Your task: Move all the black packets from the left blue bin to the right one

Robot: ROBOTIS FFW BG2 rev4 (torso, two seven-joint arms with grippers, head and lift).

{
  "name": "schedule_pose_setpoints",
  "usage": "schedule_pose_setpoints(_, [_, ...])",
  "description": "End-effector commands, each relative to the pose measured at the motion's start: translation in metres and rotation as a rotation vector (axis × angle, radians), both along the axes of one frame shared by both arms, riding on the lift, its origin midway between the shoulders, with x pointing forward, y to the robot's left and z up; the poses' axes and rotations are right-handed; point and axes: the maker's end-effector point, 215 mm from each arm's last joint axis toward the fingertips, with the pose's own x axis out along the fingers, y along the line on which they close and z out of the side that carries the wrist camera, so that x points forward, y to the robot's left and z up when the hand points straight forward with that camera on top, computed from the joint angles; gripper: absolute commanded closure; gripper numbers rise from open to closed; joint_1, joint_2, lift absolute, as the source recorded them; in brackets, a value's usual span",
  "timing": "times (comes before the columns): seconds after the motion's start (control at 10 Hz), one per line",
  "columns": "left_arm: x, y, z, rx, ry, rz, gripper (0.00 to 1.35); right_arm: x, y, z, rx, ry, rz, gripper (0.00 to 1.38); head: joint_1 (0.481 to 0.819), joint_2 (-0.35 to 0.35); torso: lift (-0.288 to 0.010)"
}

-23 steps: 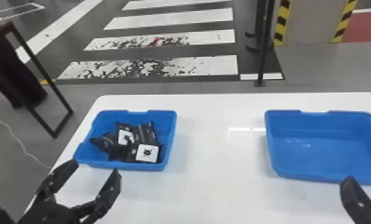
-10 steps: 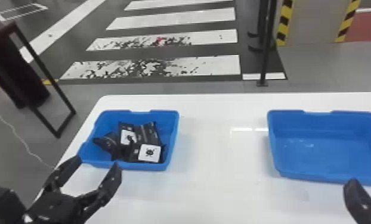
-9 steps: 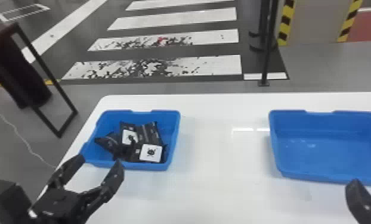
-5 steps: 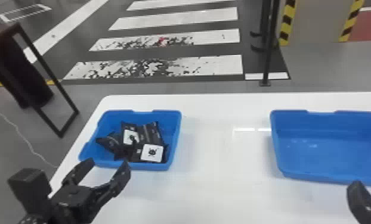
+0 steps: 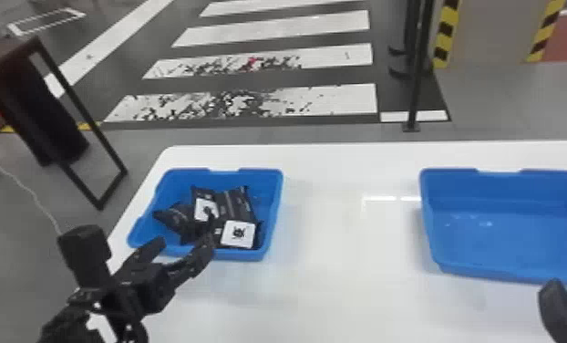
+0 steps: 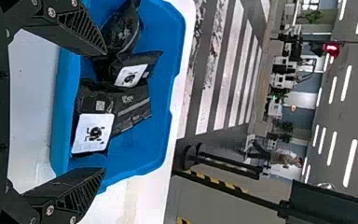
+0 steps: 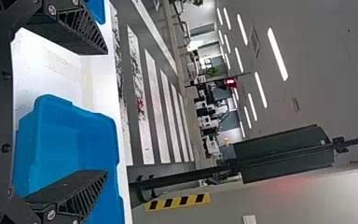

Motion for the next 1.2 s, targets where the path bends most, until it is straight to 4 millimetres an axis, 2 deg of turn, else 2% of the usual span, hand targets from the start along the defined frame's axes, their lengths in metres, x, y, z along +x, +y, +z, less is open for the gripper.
schedule_pose_setpoints(0.0, [0.017,-0.005,-0.001,-0.020,0.036,-0.020,0.15,0.000,0.000,-0.001,0.002,0.003,0.000,0.11,0.695,0.223,-0.140])
schedule_pose_setpoints(0.4, [0.042,0.005,-0.024,-0.073,0.187,-0.018,0.15,-0.001,0.001,-0.006,0.006,0.015,0.002,0.11,0.695,0.208,-0.140])
schedule_pose_setpoints(0.7, [0.067,-0.006,-0.048,-0.117,0.318,-0.073,0.15,0.000,0.001,-0.007,0.006,0.017,0.004,0.11,0.695,0.208,-0.140])
schedule_pose_setpoints(1.1, [0.080,0.003,-0.062,-0.127,0.412,-0.063,0.17,0.000,0.001,-0.012,0.016,0.029,0.002,0.11,0.695,0.194,-0.140])
